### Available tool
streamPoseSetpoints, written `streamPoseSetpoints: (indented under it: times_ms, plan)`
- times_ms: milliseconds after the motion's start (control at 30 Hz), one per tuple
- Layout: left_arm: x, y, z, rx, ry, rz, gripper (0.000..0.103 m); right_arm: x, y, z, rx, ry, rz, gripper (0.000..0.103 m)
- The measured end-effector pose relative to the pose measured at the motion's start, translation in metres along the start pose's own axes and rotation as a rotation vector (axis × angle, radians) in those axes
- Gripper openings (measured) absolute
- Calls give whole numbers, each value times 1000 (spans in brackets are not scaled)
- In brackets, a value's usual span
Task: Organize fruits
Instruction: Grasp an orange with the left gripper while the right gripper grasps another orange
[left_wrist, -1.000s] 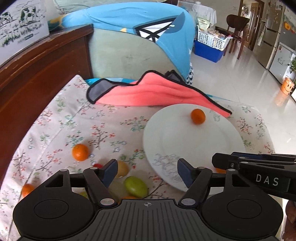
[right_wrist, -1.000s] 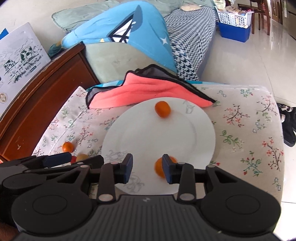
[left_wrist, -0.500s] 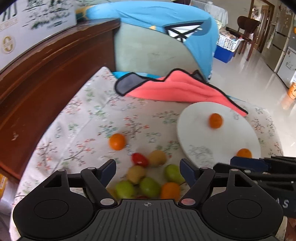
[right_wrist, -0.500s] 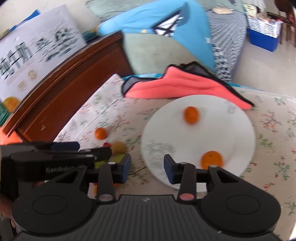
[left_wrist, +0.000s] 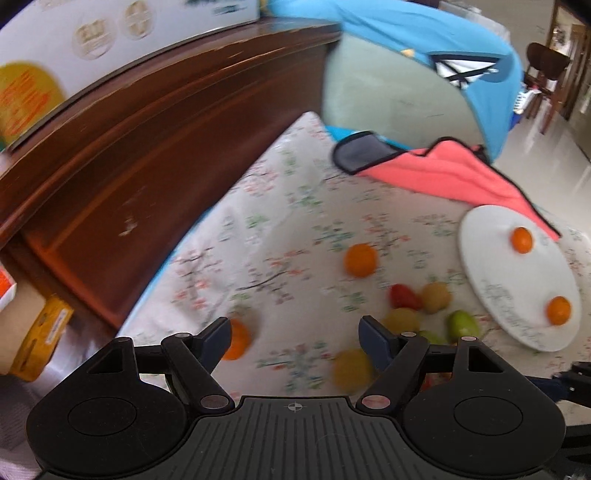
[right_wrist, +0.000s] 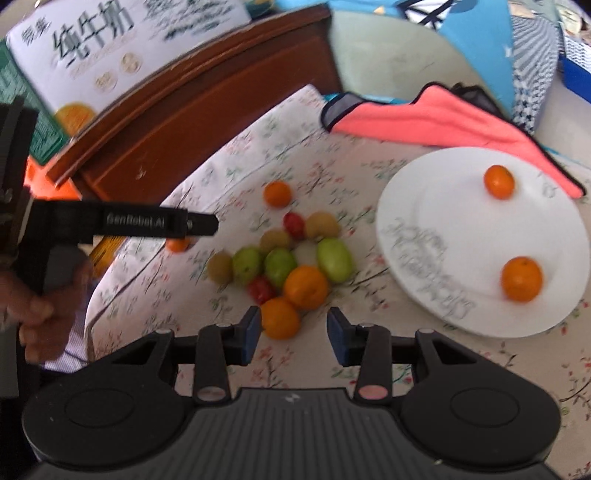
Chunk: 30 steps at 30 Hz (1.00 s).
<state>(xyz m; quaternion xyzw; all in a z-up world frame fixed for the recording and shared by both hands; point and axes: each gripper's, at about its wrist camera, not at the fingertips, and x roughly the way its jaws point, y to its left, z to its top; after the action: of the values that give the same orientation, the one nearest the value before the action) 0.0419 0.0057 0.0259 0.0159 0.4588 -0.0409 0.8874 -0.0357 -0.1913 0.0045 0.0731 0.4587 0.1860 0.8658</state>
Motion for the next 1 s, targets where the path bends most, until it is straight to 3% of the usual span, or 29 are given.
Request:
streamPoseSetpoints:
  times_ms: [333,733,900,1000]
  plan:
    - [12,43,-16,-61,28,18,73,16,12,-3,-27,41,-6,41]
    - [18,48,-21,-45,-11,-6,68,28,14,-4,-24,59,-14,41]
    - [29,47,-20,-53,-15,0,53,30,13,-5,-18,56,-13,41]
    - [34,43,-22,-33,-6,-5,50,30,13,-5,-15,53,-11,41]
